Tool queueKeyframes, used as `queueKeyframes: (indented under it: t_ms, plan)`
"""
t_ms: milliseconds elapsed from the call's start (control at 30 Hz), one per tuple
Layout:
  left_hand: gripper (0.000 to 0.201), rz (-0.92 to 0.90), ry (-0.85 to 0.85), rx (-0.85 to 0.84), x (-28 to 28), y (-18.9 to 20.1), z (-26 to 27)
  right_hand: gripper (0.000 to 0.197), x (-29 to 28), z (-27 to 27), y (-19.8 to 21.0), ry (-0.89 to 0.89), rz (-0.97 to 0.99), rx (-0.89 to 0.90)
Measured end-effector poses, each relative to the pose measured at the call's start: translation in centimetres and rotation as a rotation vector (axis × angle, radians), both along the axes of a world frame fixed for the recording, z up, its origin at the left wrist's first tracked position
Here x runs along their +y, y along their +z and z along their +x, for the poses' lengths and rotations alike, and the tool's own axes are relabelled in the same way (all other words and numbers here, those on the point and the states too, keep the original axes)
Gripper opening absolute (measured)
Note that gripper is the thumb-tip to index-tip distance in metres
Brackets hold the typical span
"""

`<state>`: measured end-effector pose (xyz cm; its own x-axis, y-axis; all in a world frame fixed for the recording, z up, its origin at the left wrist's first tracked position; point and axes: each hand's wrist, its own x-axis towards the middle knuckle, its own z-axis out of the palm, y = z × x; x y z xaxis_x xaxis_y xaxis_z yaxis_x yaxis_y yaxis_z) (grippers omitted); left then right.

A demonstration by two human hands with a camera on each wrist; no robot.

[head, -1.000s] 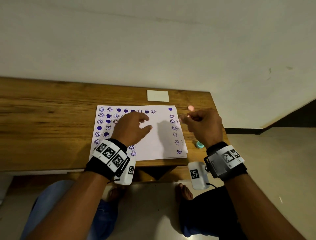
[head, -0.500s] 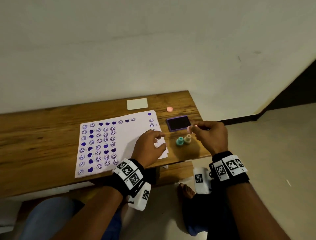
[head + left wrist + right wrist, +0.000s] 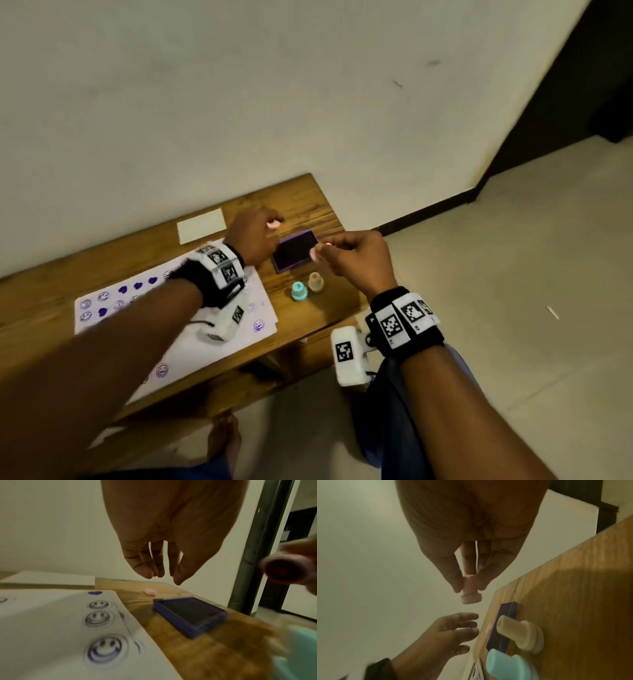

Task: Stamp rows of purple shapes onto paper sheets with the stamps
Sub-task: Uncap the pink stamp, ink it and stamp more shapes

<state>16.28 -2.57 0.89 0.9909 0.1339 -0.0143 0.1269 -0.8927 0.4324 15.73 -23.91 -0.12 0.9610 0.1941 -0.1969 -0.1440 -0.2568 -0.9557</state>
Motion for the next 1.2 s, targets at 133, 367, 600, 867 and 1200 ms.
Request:
queueKeyframes:
  t_ms: [133, 367, 600, 867, 1200]
  plan:
    - [0.048, 0.193, -0.067, 0.068, 2.1, -0.4, 3.7, 0.013, 0.1, 0.1, -0.1, 0.010, 0.028, 0.020]
    - [0.047, 0.242, -0.146, 0.122, 4.3, -2.2, 4.9, 0.015, 0.1, 0.0, -0.4, 0.021, 0.049, 0.024]
    - [0.039, 0.160, -0.185, 0.072, 4.6, -2.1, 4.8, 0.015, 1.0, -0.4, 0.0, -0.013, 0.090, 0.046]
    - [0.024, 0.006, -0.001, -0.031, 4.0, -1.0, 3.5, 0.016, 1.2, -0.4, 0.3, 0.004, 0.141, 0.069]
    - [0.027, -0.846, 0.410, -0.361, 1.9, 2.1, -9.2, 0.006, 2.4, -1.8, 1.5, 0.001, 0.268, 0.035]
